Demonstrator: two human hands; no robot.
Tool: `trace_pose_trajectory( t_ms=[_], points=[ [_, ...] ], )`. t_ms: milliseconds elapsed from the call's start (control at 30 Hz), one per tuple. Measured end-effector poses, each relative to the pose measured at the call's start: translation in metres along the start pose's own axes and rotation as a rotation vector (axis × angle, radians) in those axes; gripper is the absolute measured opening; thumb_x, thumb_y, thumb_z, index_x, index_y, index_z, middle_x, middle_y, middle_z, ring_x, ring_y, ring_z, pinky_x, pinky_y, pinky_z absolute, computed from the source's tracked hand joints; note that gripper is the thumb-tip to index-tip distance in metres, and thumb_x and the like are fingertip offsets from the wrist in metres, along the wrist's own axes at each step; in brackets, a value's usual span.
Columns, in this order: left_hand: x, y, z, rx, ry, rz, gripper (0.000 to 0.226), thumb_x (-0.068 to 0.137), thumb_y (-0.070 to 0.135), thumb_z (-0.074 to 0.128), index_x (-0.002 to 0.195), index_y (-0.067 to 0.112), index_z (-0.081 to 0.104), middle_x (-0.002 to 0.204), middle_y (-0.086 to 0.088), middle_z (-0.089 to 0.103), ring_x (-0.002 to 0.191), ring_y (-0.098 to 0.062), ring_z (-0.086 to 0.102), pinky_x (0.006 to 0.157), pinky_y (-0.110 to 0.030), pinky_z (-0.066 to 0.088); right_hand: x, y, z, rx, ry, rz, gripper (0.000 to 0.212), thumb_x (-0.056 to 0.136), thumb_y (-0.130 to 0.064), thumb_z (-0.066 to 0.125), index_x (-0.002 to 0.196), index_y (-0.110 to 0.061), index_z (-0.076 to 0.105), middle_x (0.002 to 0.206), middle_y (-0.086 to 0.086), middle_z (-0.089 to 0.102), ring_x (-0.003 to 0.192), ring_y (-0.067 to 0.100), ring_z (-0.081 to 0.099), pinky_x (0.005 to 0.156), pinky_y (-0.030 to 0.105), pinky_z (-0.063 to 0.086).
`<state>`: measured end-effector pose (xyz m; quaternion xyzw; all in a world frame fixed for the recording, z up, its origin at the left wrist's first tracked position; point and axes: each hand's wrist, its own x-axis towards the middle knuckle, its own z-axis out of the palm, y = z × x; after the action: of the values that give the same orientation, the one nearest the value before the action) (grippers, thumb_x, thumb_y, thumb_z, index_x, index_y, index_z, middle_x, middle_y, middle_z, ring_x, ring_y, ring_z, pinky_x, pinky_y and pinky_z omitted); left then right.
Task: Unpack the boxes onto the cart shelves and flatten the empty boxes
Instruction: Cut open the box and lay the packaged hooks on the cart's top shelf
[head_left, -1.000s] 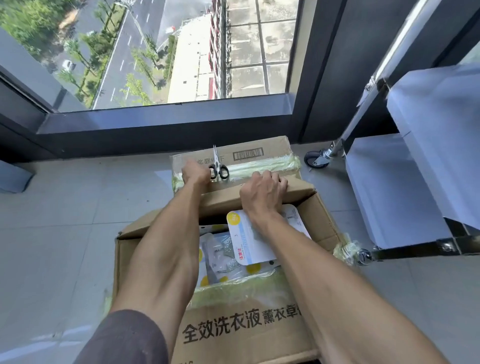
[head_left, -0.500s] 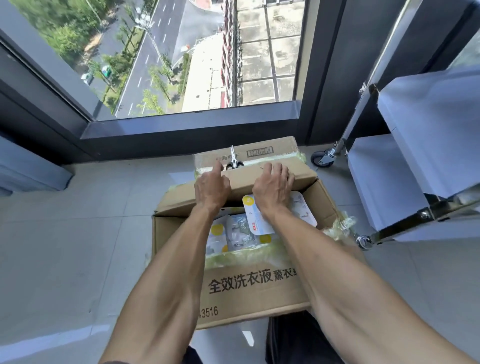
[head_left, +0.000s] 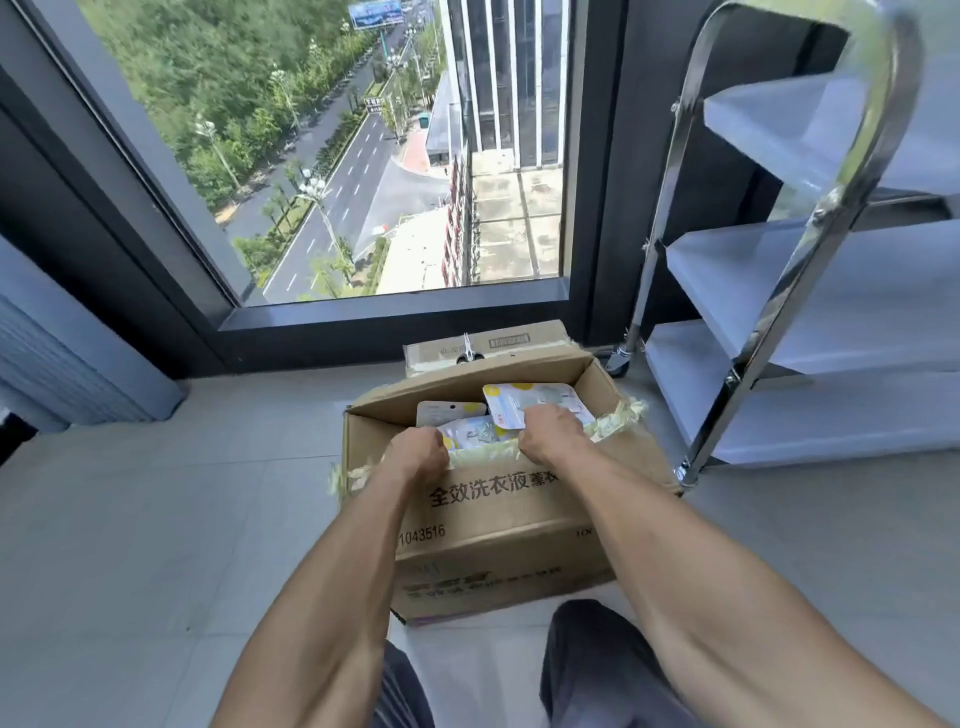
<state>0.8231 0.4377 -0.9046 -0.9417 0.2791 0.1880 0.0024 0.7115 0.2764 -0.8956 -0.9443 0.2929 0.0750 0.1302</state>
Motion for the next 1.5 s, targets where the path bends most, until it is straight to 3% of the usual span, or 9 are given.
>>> trace_pose_trajectory(
  t_ms=[133, 233, 367, 633, 833, 967, 1267, 1367, 1500],
  points=[
    [-0.030, 0.010, -0.049, -0.146, -0.006, 0.002, 0.039, 0.098, 0.032, 0.039, 0.113, 0.009, 0.067, 0.110, -0.009, 0.067, 0.098, -0.030, 0.063, 0.081, -0.034, 0.048, -0.021, -0.014, -0.042, -0.070, 0.144, -0.048, 0.023, 0.090, -0.010, 0.046, 0.100, -0.007, 0.067, 0.102, 0.012, 0.069, 0.093, 0.031, 0.065, 0.069, 0.032, 0.043],
    [-0.064, 0.003, -0.065, -0.131, -0.411, -0.104, 0.031, 0.093, 0.028, 0.047, 0.116, 0.013, 0.062, 0.092, -0.008, 0.059, 0.072, -0.023, 0.055, 0.070, -0.028, 0.045, -0.032, -0.027, -0.065, -0.037, -0.036, -0.005, 0.014, 0.090, -0.014, 0.048, 0.098, -0.013, 0.059, 0.105, 0.009, 0.063, 0.089, 0.030, 0.059, 0.072, 0.033, 0.049],
    [-0.093, -0.006, -0.022, 0.049, -0.763, -0.267, 0.035, 0.093, 0.031, 0.062, 0.122, 0.012, 0.061, 0.100, -0.007, 0.061, 0.075, -0.021, 0.056, 0.087, -0.026, 0.043, -0.056, -0.029, -0.058, -0.253, -0.412, 0.001, 0.024, 0.090, -0.028, 0.066, 0.110, -0.018, 0.061, 0.095, -0.002, 0.052, 0.096, 0.025, 0.060, 0.071, 0.030, 0.046],
    [-0.089, -0.008, 0.025, 0.273, -0.281, -0.129, 0.061, 0.060, 0.042, 0.089, 0.111, 0.017, 0.065, 0.111, -0.003, 0.068, 0.103, -0.020, 0.066, 0.078, -0.027, 0.052, -0.077, -0.005, 0.009, -0.466, -0.617, 0.030, 0.026, 0.084, -0.027, 0.075, 0.106, -0.020, 0.063, 0.120, -0.002, 0.057, 0.096, 0.028, 0.059, 0.079, 0.038, 0.056],
    [-0.057, -0.020, -0.003, -0.246, -0.561, -0.296, 0.061, 0.073, 0.052, 0.079, 0.112, 0.007, 0.063, 0.083, -0.006, 0.064, 0.067, -0.021, 0.063, 0.060, -0.025, 0.050, -0.050, 0.001, -0.018, 0.020, -0.733, 0.290, 0.007, 0.086, -0.018, 0.058, 0.092, -0.014, 0.058, 0.078, 0.003, 0.054, 0.060, 0.018, 0.052, 0.061, 0.023, 0.042],
    [-0.035, -0.016, -0.001, -0.288, -0.141, -0.322, 0.038, 0.083, 0.034, 0.067, 0.112, 0.009, 0.062, 0.099, -0.011, 0.065, 0.084, -0.028, 0.066, 0.082, -0.035, 0.058, -0.038, 0.008, 0.001, 0.119, -0.269, 0.351, 0.041, 0.087, -0.017, 0.055, 0.127, -0.007, 0.055, 0.123, 0.014, 0.055, 0.110, 0.031, 0.058, 0.089, 0.041, 0.053],
    [-0.027, -0.002, 0.051, -0.220, -0.048, -0.263, 0.037, 0.076, 0.041, 0.075, 0.101, 0.019, 0.058, 0.109, -0.007, 0.064, 0.102, -0.027, 0.061, 0.075, -0.029, 0.044, -0.027, 0.010, 0.042, 0.115, -0.522, 0.406, 0.142, 0.054, -0.058, 0.088, 0.151, 0.001, 0.003, 0.151, 0.030, 0.020, 0.139, 0.043, 0.027, 0.110, 0.051, 0.034],
    [-0.022, -0.008, 0.052, -0.252, 0.016, -0.264, 0.025, 0.080, 0.039, 0.069, 0.090, 0.019, 0.057, 0.103, -0.008, 0.066, 0.094, -0.030, 0.062, 0.068, -0.029, 0.041, -0.031, 0.007, 0.056, 0.081, -0.386, 0.383, 0.130, 0.059, -0.051, 0.088, 0.150, -0.002, 0.008, 0.150, 0.032, 0.020, 0.136, 0.045, 0.032, 0.111, 0.050, 0.034],
    [-0.018, -0.011, 0.049, -0.208, 0.091, -0.260, 0.021, 0.087, 0.035, 0.059, 0.094, 0.016, 0.063, 0.104, -0.010, 0.068, 0.095, -0.030, 0.064, 0.070, -0.031, 0.044, -0.031, 0.000, 0.050, 0.255, -0.058, 0.259, 0.066, 0.074, -0.040, 0.069, 0.126, -0.006, 0.048, 0.127, 0.017, 0.046, 0.113, 0.036, 0.051, 0.091, 0.039, 0.045]
  ],
)
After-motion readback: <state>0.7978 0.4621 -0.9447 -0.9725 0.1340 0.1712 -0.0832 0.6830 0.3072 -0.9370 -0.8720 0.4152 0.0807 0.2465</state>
